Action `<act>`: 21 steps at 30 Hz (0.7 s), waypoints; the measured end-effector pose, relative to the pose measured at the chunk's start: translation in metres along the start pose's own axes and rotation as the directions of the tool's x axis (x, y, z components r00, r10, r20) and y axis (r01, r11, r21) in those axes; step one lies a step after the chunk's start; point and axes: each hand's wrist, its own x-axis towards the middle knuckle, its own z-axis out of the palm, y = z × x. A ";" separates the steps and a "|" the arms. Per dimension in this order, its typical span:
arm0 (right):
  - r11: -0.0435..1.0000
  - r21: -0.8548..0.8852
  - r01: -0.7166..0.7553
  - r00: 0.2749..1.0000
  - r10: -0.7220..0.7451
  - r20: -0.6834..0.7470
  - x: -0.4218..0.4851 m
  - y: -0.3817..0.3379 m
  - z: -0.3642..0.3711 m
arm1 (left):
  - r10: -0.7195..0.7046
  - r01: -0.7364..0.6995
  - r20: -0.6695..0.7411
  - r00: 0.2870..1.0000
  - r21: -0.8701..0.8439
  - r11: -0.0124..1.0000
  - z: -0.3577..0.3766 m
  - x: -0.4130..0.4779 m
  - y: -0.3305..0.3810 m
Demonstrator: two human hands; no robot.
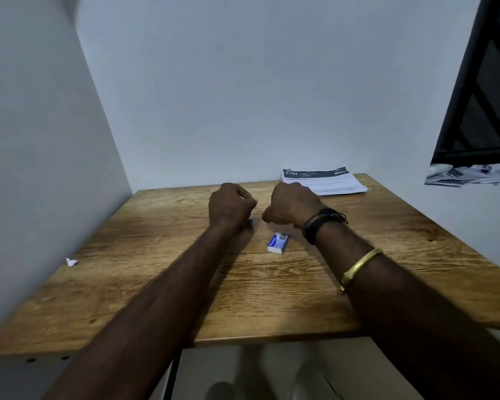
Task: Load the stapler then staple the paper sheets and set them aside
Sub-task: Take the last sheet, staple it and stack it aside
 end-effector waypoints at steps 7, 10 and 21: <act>0.996 -0.077 0.048 0.989 -0.036 0.142 -0.026 -0.006 0.004 | -0.053 0.040 0.086 0.995 0.154 0.987 -0.011 -0.011 -0.008; 0.997 -0.053 0.053 0.992 -0.046 0.118 -0.026 -0.007 0.007 | -0.053 0.036 0.093 0.994 0.174 0.984 -0.008 -0.014 -0.009; 0.990 0.126 0.059 0.985 -0.037 -0.169 0.000 -0.022 0.018 | -0.073 0.051 0.170 0.983 0.135 0.989 -0.010 -0.009 -0.009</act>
